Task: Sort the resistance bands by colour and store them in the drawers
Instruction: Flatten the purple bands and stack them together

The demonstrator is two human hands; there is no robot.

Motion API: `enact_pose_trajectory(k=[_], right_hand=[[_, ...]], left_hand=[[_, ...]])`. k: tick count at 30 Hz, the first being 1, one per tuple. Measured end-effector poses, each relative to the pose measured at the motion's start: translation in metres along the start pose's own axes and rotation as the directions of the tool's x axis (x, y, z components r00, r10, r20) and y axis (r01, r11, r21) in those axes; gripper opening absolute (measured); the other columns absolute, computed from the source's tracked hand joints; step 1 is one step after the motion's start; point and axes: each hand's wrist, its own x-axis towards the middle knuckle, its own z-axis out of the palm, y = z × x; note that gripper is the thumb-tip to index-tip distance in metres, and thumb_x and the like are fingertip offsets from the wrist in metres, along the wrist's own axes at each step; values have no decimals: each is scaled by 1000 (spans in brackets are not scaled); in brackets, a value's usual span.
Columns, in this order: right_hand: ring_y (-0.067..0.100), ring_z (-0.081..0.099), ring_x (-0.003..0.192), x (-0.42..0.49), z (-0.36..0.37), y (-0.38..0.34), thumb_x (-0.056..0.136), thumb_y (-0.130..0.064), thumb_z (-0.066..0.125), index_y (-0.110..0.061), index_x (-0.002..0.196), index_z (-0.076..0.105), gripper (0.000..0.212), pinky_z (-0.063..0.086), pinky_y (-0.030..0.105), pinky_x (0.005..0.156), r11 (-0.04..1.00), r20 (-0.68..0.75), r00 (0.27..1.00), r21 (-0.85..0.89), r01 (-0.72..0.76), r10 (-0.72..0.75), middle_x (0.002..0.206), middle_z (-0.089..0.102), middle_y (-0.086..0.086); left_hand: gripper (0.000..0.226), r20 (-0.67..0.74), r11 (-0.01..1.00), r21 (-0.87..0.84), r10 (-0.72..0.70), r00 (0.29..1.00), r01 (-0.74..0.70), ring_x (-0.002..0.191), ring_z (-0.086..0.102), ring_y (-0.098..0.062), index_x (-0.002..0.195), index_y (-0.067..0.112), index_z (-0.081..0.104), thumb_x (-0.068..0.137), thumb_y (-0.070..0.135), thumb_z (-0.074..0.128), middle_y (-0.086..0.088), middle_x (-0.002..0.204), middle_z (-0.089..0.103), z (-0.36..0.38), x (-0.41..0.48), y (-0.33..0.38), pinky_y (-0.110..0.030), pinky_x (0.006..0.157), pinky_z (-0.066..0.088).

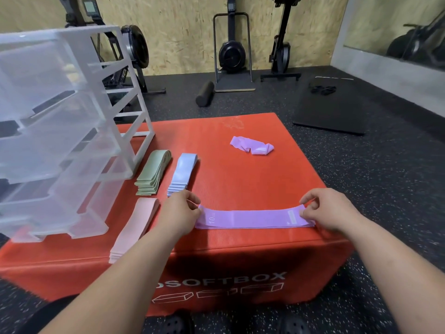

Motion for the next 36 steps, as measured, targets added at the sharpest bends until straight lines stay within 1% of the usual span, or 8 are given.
enact_pose_trajectory(k=[6,10,16,20,24,28,32,36], right_hand=[[1,70,73,2,1,0,77,-16,77,-28,93,70,21,47,20,68,998,-1,1000,-54,20,-21,60,72,-17],[2,70,72,8,2,2,77,-15,77,-28,92,70,21,42,19,61,998,-19,1000,-55,6,-7,61,72,-16],[2,68,72,14,5,7,71,-17,79,-31,89,71,24,45,23,63,996,-33,999,-86,-7,4,64,72,-17],[8,65,80,17,5,12,68,-27,84,-36,95,72,31,51,31,73,990,-91,996,-138,12,-25,82,69,-13],[6,64,93,15,0,9,70,-35,91,-43,113,69,49,51,30,86,969,42,980,-149,198,-194,109,65,-16],[6,64,103,13,-1,10,66,-37,93,-42,121,69,60,50,28,96,914,192,947,-269,304,-258,113,65,-22],[2,62,95,15,-3,12,66,-35,93,-44,113,70,53,48,23,88,904,183,946,-291,313,-269,102,66,-23],[2,63,102,21,-5,11,65,-39,93,-43,117,70,58,51,26,95,906,219,937,-269,327,-273,110,66,-22]], left_hand=[[13,-2,997,66,47,999,-46,70,63,2,94,25,69,88,15,75,13,76,73,0,1,0,-16,56,39],[14,-6,997,56,56,998,-56,68,62,2,96,24,69,88,13,73,11,76,73,0,1,2,-12,50,38],[15,5,990,109,90,996,-90,72,64,-5,96,25,70,84,19,78,13,75,71,1,1,1,-17,59,42],[20,-5,971,172,170,985,-166,78,60,-12,103,25,69,86,26,80,7,86,66,-2,2,1,-29,66,42],[45,148,891,202,383,912,-407,104,59,-11,123,30,69,82,37,86,9,114,62,-6,6,-2,-31,92,49],[65,343,840,240,395,852,-487,120,56,-10,138,33,62,79,40,89,12,130,62,-5,2,-5,-31,104,46],[61,360,820,258,410,838,-511,118,57,-12,136,33,63,80,37,88,11,125,63,-6,3,-4,-33,101,47],[64,385,803,254,428,818,-540,114,57,-9,136,37,61,78,45,88,16,122,61,-6,8,-7,-31,98,49]])
